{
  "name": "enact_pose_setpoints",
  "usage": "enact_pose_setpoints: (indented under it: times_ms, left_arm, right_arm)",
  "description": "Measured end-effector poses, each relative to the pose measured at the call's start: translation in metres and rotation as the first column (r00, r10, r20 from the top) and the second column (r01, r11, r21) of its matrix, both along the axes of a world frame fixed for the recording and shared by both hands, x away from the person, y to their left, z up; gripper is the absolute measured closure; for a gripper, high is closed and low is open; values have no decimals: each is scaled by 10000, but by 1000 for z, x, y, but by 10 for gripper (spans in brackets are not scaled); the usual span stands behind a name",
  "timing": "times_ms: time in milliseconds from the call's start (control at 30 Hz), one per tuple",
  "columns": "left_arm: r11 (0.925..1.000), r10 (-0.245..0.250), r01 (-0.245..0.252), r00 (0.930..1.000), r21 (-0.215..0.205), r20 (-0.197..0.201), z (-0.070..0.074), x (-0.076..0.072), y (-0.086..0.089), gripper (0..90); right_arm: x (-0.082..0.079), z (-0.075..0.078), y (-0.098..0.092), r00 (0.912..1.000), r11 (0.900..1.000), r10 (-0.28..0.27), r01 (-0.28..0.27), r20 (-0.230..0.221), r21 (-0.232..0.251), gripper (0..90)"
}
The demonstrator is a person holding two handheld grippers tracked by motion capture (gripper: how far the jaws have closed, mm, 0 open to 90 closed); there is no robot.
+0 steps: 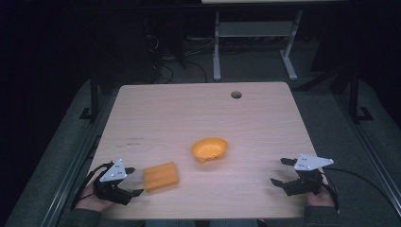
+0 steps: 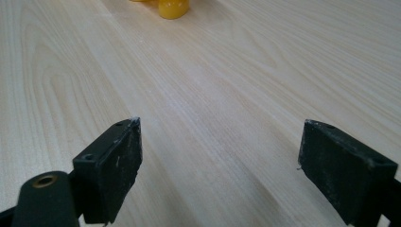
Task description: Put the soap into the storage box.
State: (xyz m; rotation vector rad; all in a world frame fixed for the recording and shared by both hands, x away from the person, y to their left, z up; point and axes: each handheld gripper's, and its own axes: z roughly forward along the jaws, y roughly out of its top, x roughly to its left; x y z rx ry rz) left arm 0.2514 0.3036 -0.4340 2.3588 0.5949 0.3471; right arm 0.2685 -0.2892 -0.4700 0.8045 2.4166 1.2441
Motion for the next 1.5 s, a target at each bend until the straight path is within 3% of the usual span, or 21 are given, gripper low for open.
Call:
enact_pose_setpoints:
  times_ms: [100,267,533,1167,1400,1500]
  left_arm:
    - [9999,-73,73,10000,-147,35,3,0,-4,180]
    - [9995,-273,270,9995,135,156,8,3,-12,179]
    - [9968,-717,723,9972,328,-215,9,15,-25,181]
    - [9894,-1311,1333,9905,567,-413,13,39,-56,182]
    - [9845,-1455,1505,9875,897,-605,6,44,-65,173]
    - [9850,-1489,1535,9870,792,-605,5,45,-66,166]
  right_arm:
    - [0,0,1,10000,10000,55,-55,-64,-59,137]
    - [-1,-1,3,9999,9999,93,-93,-97,-72,137]
    - [-1,-2,3,9998,9998,146,-147,-163,-102,137]
    - [-1,-1,4,9995,9996,249,-252,-196,-121,137]
    - [-1,-1,3,9996,9997,217,-220,-188,-147,137]
    - [-1,-1,4,9996,9996,230,-233,-190,-157,137]
